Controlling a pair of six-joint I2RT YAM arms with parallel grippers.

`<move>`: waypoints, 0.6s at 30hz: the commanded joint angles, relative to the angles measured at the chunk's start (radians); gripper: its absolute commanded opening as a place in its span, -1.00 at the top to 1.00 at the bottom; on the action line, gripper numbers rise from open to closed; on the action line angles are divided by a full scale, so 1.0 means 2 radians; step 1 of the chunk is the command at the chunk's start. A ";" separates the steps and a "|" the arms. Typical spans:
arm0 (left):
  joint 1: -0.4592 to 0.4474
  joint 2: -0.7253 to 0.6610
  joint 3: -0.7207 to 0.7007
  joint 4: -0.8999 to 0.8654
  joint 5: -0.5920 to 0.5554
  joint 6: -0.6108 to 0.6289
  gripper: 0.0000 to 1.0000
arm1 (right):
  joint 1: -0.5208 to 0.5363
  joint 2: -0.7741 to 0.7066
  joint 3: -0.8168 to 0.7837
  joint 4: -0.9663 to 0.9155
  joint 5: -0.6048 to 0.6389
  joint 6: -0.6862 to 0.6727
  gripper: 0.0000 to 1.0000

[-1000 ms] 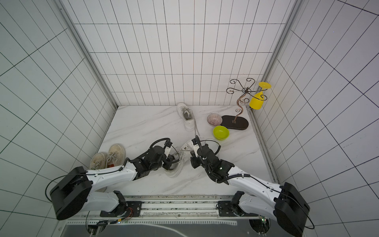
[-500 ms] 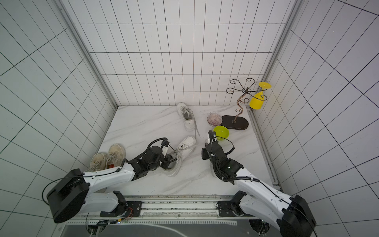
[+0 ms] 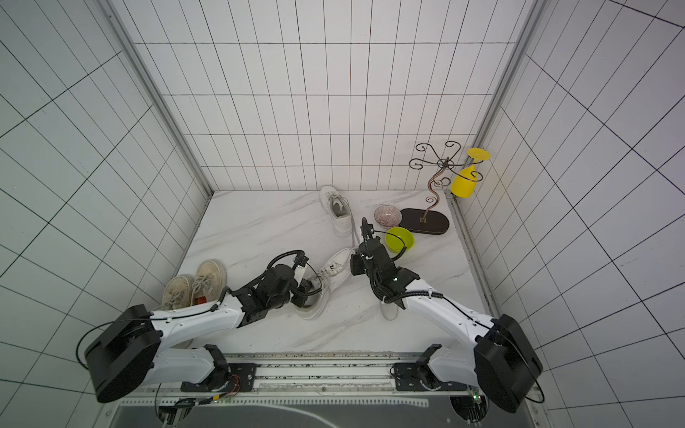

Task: Remove the insole from the shoe
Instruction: Untie the shoelace on the shoe.

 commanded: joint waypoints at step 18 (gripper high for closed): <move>0.012 -0.003 0.007 0.015 -0.017 -0.018 1.00 | 0.008 -0.060 -0.046 -0.026 -0.128 -0.054 -0.23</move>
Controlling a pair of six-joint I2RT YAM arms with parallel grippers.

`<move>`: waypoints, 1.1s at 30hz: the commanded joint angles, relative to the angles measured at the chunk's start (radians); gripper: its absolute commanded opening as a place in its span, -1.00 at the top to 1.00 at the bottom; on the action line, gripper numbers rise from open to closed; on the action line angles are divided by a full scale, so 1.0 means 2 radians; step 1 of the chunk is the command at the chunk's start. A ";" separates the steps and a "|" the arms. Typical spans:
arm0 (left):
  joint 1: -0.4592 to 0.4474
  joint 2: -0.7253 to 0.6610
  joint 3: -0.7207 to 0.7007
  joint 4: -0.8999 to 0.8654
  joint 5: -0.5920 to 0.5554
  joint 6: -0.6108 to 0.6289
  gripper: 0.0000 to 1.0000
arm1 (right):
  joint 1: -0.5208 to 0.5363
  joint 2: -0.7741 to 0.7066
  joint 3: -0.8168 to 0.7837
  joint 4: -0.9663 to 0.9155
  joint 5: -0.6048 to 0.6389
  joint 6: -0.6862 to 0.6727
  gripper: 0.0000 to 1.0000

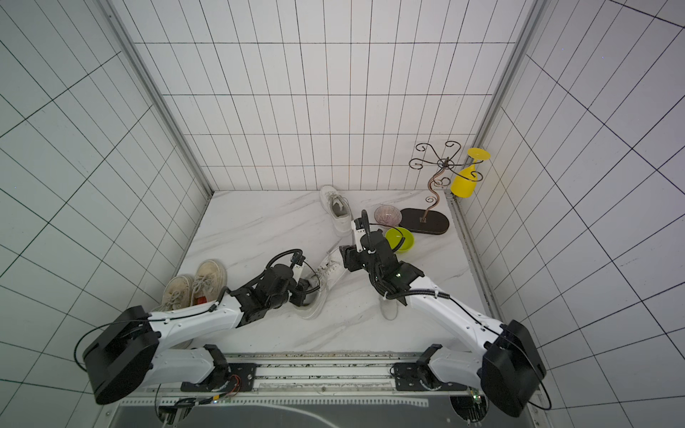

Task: Remove the insole from the shoe
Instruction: Untie the shoelace on the shoe.

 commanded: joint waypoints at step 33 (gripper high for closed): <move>0.004 -0.006 0.002 0.038 0.011 0.006 1.00 | 0.118 0.104 -0.145 0.159 -0.084 0.008 0.55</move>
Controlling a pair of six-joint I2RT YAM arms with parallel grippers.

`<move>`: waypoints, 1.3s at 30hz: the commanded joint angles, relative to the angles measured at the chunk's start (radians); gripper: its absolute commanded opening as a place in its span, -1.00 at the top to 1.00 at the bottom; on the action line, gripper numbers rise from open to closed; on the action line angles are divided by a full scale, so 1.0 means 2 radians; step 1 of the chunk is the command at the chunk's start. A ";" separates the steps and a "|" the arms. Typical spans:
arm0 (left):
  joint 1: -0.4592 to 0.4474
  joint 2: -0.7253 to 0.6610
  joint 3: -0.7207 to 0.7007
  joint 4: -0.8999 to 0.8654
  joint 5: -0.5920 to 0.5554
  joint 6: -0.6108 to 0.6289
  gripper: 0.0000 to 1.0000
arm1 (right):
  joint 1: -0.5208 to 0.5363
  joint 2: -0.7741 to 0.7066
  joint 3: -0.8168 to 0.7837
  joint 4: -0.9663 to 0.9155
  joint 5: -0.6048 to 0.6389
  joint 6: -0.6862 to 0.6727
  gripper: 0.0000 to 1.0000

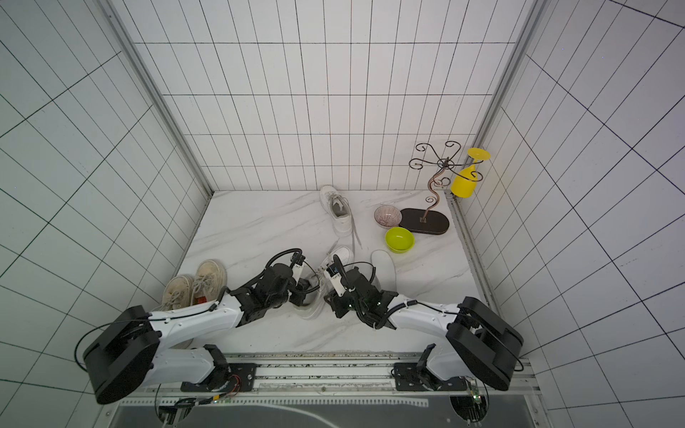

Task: Remove the insole from the shoe
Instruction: Untie the shoelace on the shoe.

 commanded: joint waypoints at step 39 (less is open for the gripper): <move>0.012 -0.017 -0.002 0.026 -0.028 -0.007 1.00 | 0.006 -0.042 -0.024 0.006 0.200 0.051 1.00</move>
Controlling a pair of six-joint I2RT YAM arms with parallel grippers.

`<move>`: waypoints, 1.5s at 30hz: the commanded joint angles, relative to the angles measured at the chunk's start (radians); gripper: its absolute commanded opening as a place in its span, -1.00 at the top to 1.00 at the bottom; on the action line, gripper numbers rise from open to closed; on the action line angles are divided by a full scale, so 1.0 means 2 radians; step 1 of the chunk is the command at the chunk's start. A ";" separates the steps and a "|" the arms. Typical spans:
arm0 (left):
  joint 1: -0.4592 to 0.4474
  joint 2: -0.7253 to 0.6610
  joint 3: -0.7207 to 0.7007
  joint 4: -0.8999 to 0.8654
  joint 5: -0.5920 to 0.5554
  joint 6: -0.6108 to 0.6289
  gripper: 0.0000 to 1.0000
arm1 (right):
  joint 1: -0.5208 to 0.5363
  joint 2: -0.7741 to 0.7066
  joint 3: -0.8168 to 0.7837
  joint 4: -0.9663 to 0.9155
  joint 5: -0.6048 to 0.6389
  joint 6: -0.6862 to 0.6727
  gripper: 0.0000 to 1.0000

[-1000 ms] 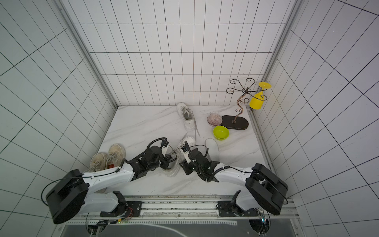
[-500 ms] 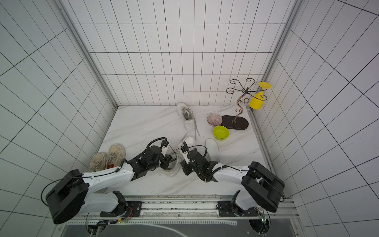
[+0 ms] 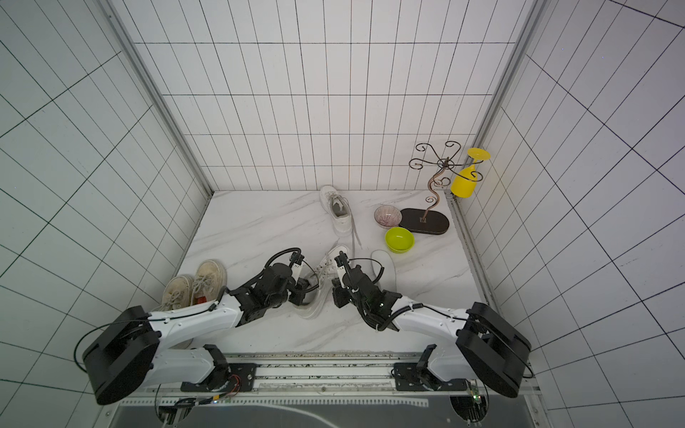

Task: Remove the insole from the shoe
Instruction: Untie the shoelace on the shoe.

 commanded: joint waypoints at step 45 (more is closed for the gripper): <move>0.024 -0.025 -0.002 0.017 -0.017 -0.007 1.00 | -0.183 -0.093 0.103 -0.180 0.050 0.016 0.34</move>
